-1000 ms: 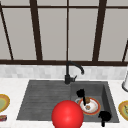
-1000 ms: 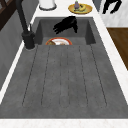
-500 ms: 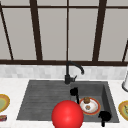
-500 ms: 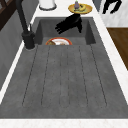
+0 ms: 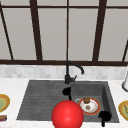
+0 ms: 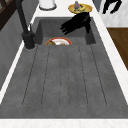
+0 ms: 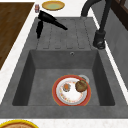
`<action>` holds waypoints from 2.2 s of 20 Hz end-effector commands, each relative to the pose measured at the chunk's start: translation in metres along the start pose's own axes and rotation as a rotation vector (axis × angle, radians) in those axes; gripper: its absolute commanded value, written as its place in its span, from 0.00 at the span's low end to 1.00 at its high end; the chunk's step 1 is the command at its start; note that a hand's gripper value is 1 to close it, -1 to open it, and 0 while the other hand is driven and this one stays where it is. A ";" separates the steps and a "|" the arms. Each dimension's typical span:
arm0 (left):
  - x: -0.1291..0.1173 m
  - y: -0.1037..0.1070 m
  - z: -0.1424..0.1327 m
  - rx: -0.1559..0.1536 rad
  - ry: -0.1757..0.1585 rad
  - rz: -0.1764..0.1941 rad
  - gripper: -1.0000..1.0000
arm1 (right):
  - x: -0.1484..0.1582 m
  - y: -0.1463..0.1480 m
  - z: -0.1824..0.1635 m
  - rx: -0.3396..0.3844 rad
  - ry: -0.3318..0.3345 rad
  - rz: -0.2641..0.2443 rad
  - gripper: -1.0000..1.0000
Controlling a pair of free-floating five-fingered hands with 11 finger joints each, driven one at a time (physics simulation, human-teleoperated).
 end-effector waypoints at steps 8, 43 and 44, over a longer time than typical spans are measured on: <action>0.046 0.042 0.073 0.007 0.017 0.088 0.00 | 0.000 0.000 0.000 0.000 0.000 0.000 0.50; 0.205 0.015 0.254 -0.012 0.010 0.034 0.00 | 0.000 0.000 0.000 0.000 0.000 0.000 0.50; 0.205 0.015 0.254 -0.012 0.010 0.035 0.00 | 0.000 0.000 0.000 0.000 0.000 0.000 0.50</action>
